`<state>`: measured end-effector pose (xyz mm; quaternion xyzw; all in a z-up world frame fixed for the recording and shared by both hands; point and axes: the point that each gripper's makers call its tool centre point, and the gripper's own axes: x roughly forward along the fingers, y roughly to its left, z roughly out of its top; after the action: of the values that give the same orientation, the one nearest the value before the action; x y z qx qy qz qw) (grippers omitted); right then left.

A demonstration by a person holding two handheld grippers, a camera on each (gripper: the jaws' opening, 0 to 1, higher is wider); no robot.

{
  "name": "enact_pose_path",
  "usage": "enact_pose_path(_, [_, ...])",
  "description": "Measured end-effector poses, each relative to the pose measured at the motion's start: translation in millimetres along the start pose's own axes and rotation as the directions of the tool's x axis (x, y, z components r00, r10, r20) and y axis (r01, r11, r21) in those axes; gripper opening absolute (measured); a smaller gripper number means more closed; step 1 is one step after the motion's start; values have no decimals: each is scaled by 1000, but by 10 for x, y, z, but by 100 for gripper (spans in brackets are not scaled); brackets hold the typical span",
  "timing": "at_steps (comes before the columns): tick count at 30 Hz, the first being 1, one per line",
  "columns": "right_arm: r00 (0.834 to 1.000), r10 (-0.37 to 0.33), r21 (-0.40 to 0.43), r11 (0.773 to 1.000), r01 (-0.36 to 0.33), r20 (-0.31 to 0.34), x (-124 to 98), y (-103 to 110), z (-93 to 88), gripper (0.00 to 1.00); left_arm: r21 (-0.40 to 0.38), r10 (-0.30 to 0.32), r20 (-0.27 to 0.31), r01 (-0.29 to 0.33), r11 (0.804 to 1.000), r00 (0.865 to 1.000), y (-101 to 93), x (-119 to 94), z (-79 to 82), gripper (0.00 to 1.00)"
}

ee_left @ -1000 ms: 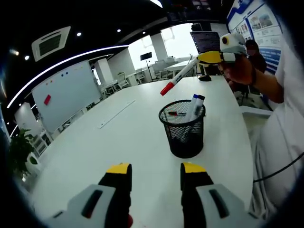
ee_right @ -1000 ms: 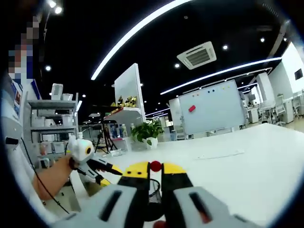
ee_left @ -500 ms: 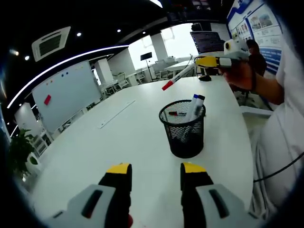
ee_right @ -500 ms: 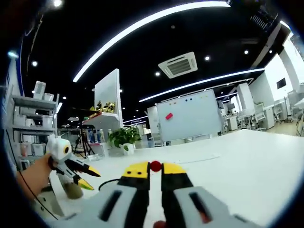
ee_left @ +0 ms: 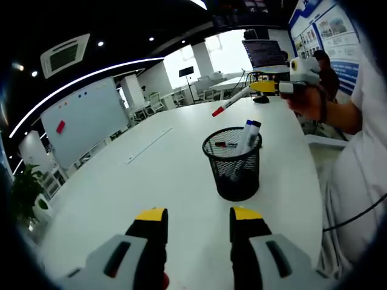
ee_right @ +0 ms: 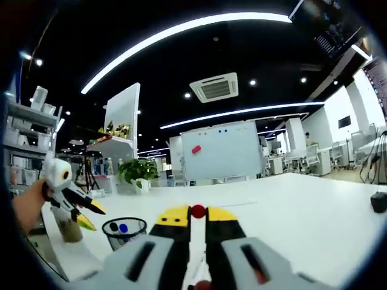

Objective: Pick up the whiteboard markers from the pen holder and place them facing the whiteboard neatly

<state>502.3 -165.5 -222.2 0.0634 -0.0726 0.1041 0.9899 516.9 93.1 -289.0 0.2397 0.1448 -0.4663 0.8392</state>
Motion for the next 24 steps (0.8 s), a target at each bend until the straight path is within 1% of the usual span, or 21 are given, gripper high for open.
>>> enact_pose_path(6, [999, -44, -20, 999, 43, -11, -14, -110, -81, 7, 0, 1, 1, -1, 1000, 1000, -7, -3, 4, 43])
enact_pose_path(8, [998, -61, -37, 997, 60, -25, -22, -157, -131, 7, 1, 0, 1, 0, 1000, 1000, -11, -3, 6, 43])
enact_pose_path(13, [995, -90, -48, 995, 88, -45, -51, -242, -235, 7, 2, 0, 1, 0, 1000, 1000, -2, 2, 2, 43])
enact_pose_path(20, [992, -108, -67, 992, 103, -65, -74, -274, -341, 7, 1, 0, 1, 0, 1000, 1000, 17, 8, -8, 43])
enact_pose_path(22, [992, -111, -101, 989, 104, -66, -78, -264, -353, 7, 1, 1, 1, -1, 1000, 1000, 23, 10, -11, 43])
enact_pose_path(24, [991, -115, -111, 988, 107, -68, -79, -271, -362, 7, 1, 0, 2, 0, 1000, 1000, 29, 14, -15, 43])
